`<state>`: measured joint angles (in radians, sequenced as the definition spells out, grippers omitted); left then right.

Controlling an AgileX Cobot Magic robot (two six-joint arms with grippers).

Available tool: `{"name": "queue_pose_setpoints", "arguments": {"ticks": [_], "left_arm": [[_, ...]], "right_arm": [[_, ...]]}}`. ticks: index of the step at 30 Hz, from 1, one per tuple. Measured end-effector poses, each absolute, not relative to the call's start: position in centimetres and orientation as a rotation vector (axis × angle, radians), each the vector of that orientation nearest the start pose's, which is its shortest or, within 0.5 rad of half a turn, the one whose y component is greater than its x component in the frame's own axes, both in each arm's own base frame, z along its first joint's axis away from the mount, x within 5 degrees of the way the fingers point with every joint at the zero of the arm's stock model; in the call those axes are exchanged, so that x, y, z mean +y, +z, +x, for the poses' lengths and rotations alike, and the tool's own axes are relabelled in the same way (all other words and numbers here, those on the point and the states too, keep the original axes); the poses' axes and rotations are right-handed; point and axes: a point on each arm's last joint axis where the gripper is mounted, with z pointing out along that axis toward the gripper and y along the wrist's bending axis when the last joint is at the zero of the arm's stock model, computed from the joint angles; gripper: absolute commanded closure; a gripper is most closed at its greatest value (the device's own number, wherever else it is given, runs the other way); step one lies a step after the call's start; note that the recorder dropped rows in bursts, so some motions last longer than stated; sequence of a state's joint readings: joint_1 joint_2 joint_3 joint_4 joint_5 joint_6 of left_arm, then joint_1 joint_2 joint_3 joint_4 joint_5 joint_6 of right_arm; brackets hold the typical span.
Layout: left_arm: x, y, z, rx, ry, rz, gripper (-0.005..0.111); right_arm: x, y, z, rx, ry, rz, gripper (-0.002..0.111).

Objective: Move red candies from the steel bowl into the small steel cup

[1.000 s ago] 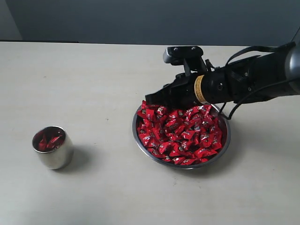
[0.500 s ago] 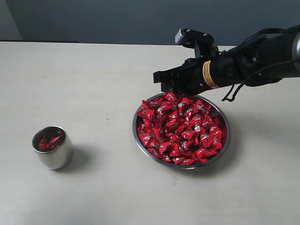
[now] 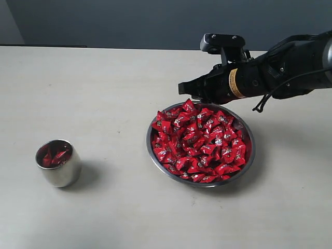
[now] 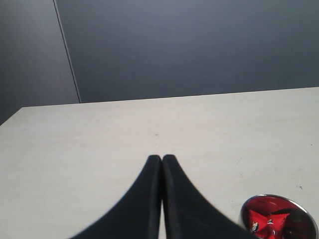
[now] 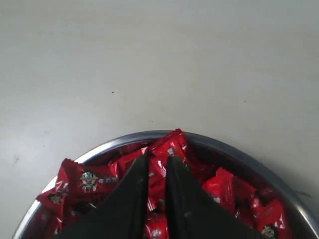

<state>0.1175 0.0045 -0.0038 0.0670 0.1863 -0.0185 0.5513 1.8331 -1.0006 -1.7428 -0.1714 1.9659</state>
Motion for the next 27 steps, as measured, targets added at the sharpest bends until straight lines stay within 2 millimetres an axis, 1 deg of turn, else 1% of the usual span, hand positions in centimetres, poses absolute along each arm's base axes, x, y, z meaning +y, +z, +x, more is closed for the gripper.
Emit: {"name": "queue_pose_setpoints", "arguments": {"ticks": [3,4,6,7,9,12,15,17,21,24,27], "left_arm": [[0.8,19.7,5.6,1.670,0.135,-0.068,0.106],[0.8,19.7,5.6,1.670,0.135,-0.068,0.106],[0.8,19.7,5.6,1.670,0.135,-0.068,0.106],[0.8,19.7,5.6,1.670,0.135,-0.068,0.106],[0.8,19.7,5.6,1.670,0.135,-0.068,0.106],[0.8,19.7,5.6,1.670,0.135,-0.068,0.106],[0.8,19.7,5.6,1.670,0.135,-0.068,0.106],[0.8,19.7,5.6,1.670,0.135,-0.068,0.106],[0.8,19.7,5.6,1.670,0.135,-0.068,0.106],[0.8,19.7,5.6,1.670,0.135,-0.068,0.106],[0.8,19.7,5.6,1.670,0.135,-0.068,0.106]], "right_arm": [[20.0,16.0,30.5,2.382,0.499,-0.471,0.094],[19.9,16.0,30.4,2.380,0.482,-0.472,0.094],[19.4,16.5,30.1,2.357,0.448,-0.494,0.094],[19.1,17.1,30.1,2.332,0.431,-0.498,0.094],[18.2,17.7,30.3,2.322,0.425,-0.478,0.094],[16.2,18.1,30.6,2.332,0.455,-0.433,0.094],[15.0,18.1,30.5,2.348,0.544,-0.469,0.094],[15.0,18.2,30.4,2.342,0.599,-0.521,0.094],[15.5,18.1,29.9,2.337,0.684,-0.603,0.094],[15.6,17.3,29.9,2.347,0.689,-0.644,0.094],[15.8,16.6,29.8,2.329,0.677,-0.753,0.094]]}}
